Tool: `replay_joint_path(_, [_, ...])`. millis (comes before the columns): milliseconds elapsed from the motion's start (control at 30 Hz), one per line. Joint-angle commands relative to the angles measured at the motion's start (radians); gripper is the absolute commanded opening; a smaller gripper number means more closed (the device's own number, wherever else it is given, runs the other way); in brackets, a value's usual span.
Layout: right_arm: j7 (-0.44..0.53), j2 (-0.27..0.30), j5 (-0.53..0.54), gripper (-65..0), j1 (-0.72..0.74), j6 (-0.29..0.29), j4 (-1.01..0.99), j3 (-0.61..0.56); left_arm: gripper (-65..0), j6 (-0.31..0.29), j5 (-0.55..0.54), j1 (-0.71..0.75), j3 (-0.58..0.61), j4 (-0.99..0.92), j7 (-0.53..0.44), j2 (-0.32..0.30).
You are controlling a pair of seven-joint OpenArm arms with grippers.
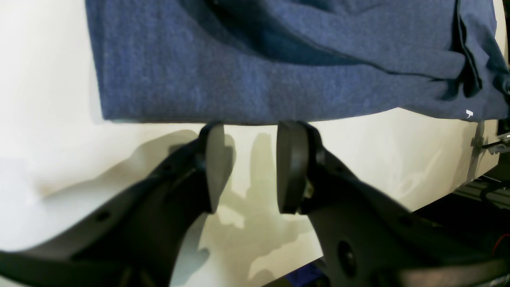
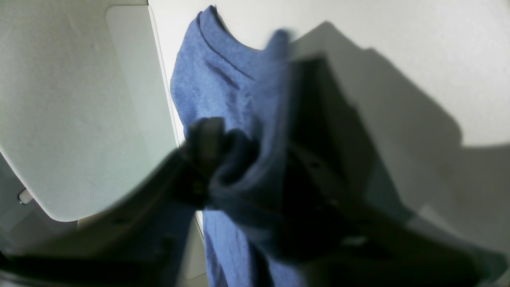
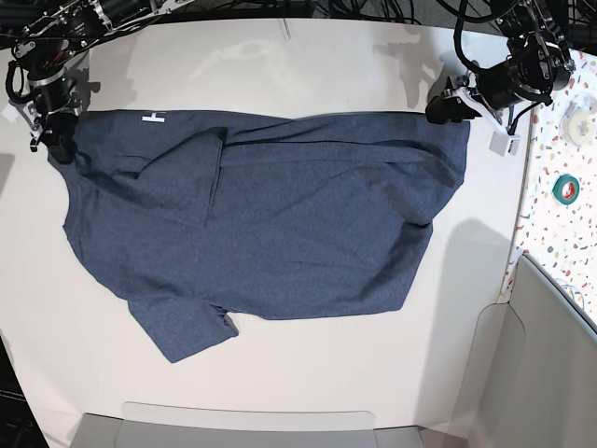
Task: Layout the t-shirt on the table in an organized manner, then fold the t-shirt properly
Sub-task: 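Grasp the shoulder corners with both grippers and pull them apart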
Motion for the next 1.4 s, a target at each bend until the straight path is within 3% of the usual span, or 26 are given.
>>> replay_joint_path(0, [0.035,-0.068,-0.156,-64.3,-0.016,-0.021,-0.092,-0.018,-44.8,0.0,-0.021,-0.006,-0.006,0.015,-0.004,-0.012])
replay_joint_path(300, [0.035,-0.068,-0.153,-65.0,-0.034,-0.021,-0.064,-0.018,-44.8,0.009,-0.021,-0.009,-0.011,0.015,-0.009,-0.018])
replay_joint_path(433, [0.034,-0.068,-0.151,-65.0,-0.042,-0.021,-0.064,-0.018,-44.7,0.1,-0.019,-0.018,-0.072,0.014,-0.004,-0.014])
replay_joint_path(500, [0.034,-0.068,-0.134,-65.0,-0.047,-0.021,-0.064,-0.018,-44.6,0.118,-0.019,-0.016,-0.095,0.012,-0.004,-0.014])
replay_joint_path(867, [0.034,-0.068,-0.126,-65.0,-0.048,-0.021,-0.064,-0.018,-40.1,0.12,-0.027,-0.072,-0.133,-0.292,-0.012,-0.012])
replay_joint_path(1367, [0.034,-0.068,-0.125,-65.0,-0.061,-0.021,-0.064,-0.018,-40.1,0.12,-0.022,-0.158,-0.136,-0.319,-0.012,0.034])
